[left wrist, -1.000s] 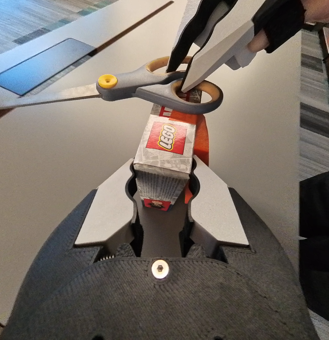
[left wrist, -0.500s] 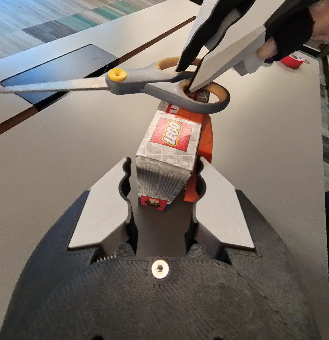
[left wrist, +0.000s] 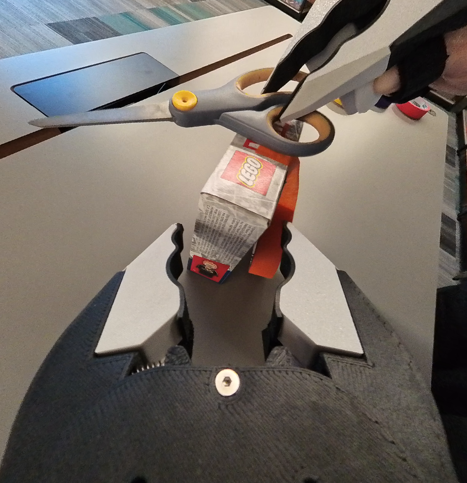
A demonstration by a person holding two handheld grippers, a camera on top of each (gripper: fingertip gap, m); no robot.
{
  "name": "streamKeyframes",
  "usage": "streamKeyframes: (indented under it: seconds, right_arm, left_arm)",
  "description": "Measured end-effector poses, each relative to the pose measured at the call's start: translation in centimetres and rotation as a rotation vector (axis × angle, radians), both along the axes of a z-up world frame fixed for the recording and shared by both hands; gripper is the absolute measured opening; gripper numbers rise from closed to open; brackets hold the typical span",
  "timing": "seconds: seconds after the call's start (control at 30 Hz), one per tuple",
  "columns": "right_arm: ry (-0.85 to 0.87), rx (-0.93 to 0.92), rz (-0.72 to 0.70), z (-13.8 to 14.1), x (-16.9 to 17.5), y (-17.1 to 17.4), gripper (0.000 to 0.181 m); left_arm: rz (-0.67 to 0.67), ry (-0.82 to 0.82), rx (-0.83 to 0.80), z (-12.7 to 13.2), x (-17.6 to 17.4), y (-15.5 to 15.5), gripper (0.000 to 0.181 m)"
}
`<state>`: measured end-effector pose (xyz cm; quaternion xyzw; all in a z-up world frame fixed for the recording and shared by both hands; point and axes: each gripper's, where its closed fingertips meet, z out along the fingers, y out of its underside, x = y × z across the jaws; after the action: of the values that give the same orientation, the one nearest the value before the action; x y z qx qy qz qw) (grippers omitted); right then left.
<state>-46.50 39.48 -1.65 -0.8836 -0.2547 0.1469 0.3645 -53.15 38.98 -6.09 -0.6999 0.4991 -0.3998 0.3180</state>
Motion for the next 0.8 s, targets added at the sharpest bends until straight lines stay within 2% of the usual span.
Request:
streamKeyframes:
  seconds: [0.4, 0.53, 0.6, 0.67, 0.73, 0.8]
  right_arm:
    - [0.031, 0.066, -0.060, 0.8, 0.3, -0.6, 0.022]
    - [0.071, 0.126, -0.069, 2.8, 0.2, -0.9, 0.022]
    - [0.091, 0.187, -0.039, 5.0, -0.6, -1.8, 0.021]
    - [0.127, 0.254, 0.007, 8.0, -2.1, -3.5, 0.022]
    - [0.145, 0.325, 0.065, 11.1, -4.1, -5.9, 0.021]
    - [0.147, 0.387, 0.115, 13.8, -6.3, -8.4, 0.021]
  left_arm:
    - [0.098, -0.106, -0.021, 3.1, -3.1, -0.3, 0.075]
    - [0.152, -0.150, -0.043, 4.5, -4.8, -0.3, 0.078]
    - [0.211, -0.229, -0.068, 6.8, -5.8, -0.4, 0.077]
    - [0.268, -0.378, -0.150, 10.6, -6.9, -1.2, 0.068]
    - [0.305, -0.550, -0.297, 14.5, -8.0, -2.4, 0.049]
    - [0.313, -0.697, -0.465, 17.9, -9.0, -4.0, 0.051]
